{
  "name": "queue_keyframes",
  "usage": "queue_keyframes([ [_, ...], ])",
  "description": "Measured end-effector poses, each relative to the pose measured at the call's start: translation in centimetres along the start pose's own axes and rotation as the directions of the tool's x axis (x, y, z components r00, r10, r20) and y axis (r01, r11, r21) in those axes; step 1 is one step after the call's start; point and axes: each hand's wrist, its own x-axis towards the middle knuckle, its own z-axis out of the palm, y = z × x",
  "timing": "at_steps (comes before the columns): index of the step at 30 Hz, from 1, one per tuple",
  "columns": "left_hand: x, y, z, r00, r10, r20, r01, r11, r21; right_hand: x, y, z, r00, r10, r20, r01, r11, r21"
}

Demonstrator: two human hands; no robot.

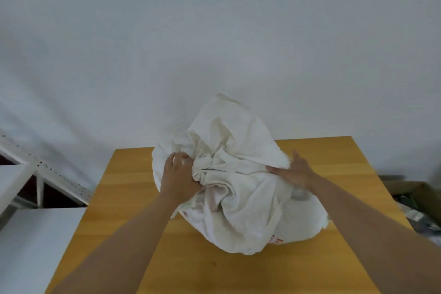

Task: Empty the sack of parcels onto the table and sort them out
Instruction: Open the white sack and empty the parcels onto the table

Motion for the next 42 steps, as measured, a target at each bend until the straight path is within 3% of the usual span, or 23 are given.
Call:
queue_keyframes([
  [2, -0.3, -1.0, 0.2, 0.999, -0.03, 0.031, 0.034, 0.987, -0.156, 0.2, 1.5, 0.1, 0.996, 0.087, 0.01, -0.088, 0.988, 0.126],
  [5, -1.4, -2.7, 1.0, 1.0, -0.008, 0.022, 0.013, 0.967, -0.256, 0.6, 3.0, 0.3, 0.99, 0.118, 0.083, -0.13, 0.979, 0.157],
  [11, -3.5, -4.6, 2.9, 0.985, 0.004, 0.175, 0.07, 0.907, -0.415, 2.8, 3.1, 0.0, 0.982, -0.037, 0.185, 0.027, 0.998, 0.056],
  [14, -3.9, -5.4, 3.3, 0.976, -0.009, 0.219, 0.099, 0.91, -0.404, 2.8, 2.3, -0.5, 0.964, -0.134, 0.229, 0.115, 0.989, 0.094],
  [17, -3.3, -6.5, 4.8, 0.968, -0.126, 0.216, 0.169, 0.966, -0.194, 3.2, 2.6, 0.4, 0.944, -0.132, 0.301, 0.059, 0.969, 0.241],
  [23, -2.7, -6.8, 7.4, 0.974, -0.099, 0.205, 0.156, 0.945, -0.288, 3.2, 3.4, 2.0, 0.962, -0.158, 0.223, 0.078, 0.941, 0.329],
  [26, -2.6, -7.3, 8.5, 0.967, -0.095, 0.235, 0.152, 0.959, -0.237, 2.8, 3.3, 2.1, 0.97, -0.148, 0.194, 0.066, 0.925, 0.373],
  [30, -3.2, -6.4, 8.7, 0.971, -0.119, 0.208, 0.169, 0.956, -0.24, 2.3, 2.3, 1.7, 0.977, -0.203, 0.066, 0.173, 0.934, 0.312],
  [33, -4.6, -5.4, 9.1, 0.981, -0.041, 0.191, 0.071, 0.986, -0.153, 1.4, 0.3, 1.2, 0.967, -0.249, -0.056, 0.255, 0.948, 0.19],
  [36, -6.3, -4.8, 10.5, 0.971, -0.01, 0.238, 0.009, 1.0, 0.006, 0.5, -2.7, 0.8, 0.91, -0.379, -0.171, 0.382, 0.924, -0.016],
  [38, -7.3, -4.5, 12.0, 0.95, -0.079, 0.302, 0.066, 0.996, 0.055, -0.2, -4.8, 0.5, 0.843, -0.492, -0.217, 0.477, 0.87, -0.122],
  [40, -8.2, -2.4, 12.7, 0.938, -0.146, 0.313, 0.143, 0.989, 0.034, -1.2, -6.8, 0.3, 0.776, -0.581, -0.248, 0.541, 0.814, -0.214],
  [42, -9.1, 0.6, 12.2, 0.921, -0.211, 0.328, 0.265, 0.956, -0.129, -2.5, -8.7, 0.0, 0.627, -0.711, -0.318, 0.592, 0.701, -0.398],
])
